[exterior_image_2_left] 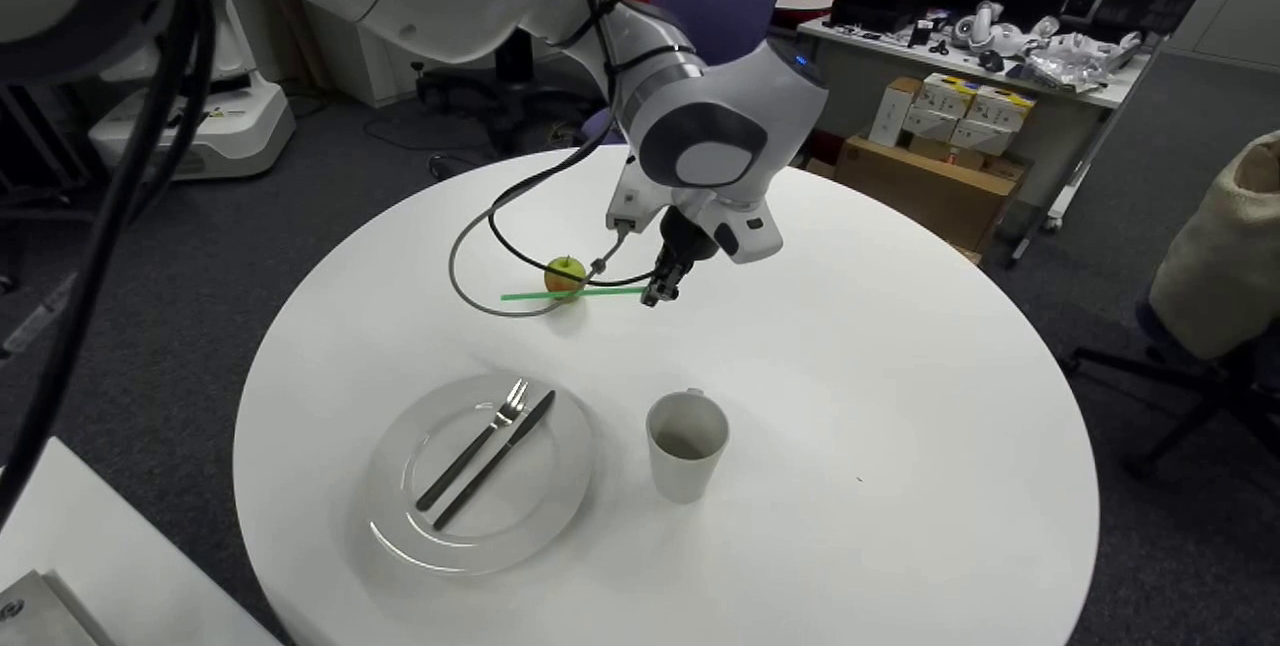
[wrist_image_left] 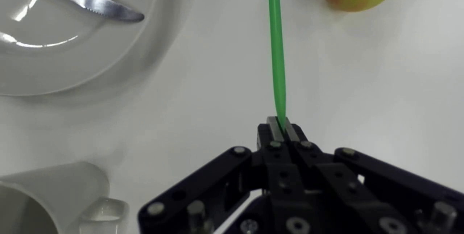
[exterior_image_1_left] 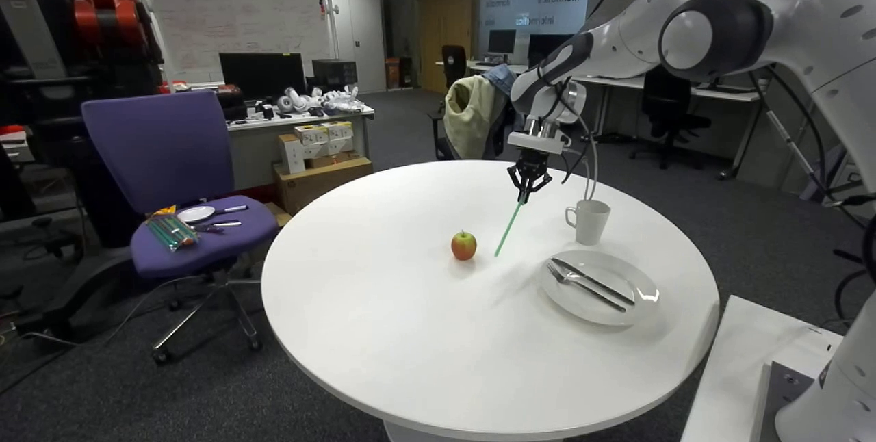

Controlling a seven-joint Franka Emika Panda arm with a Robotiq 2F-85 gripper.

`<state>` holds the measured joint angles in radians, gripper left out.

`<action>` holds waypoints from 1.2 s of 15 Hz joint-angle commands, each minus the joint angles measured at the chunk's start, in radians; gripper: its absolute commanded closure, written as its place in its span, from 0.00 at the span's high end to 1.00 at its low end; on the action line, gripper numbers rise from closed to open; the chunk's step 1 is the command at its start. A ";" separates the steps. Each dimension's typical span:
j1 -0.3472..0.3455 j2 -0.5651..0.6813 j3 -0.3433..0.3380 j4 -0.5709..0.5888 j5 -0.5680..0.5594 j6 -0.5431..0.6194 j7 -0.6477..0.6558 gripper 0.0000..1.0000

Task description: Remove the green straw from the mug and put it on the table

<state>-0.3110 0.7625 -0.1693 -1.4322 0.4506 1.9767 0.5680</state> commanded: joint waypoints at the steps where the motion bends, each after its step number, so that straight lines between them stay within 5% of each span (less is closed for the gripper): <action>1: 0.026 0.026 -0.033 0.055 0.000 -0.006 0.193 0.00; 8: 0.031 0.083 -0.027 0.096 -0.050 -0.050 0.326 0.00; 18: 0.044 0.139 -0.024 0.115 -0.104 -0.045 0.321 0.00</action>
<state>-0.2727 0.8895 -0.1876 -1.3557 0.3720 1.9709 0.8693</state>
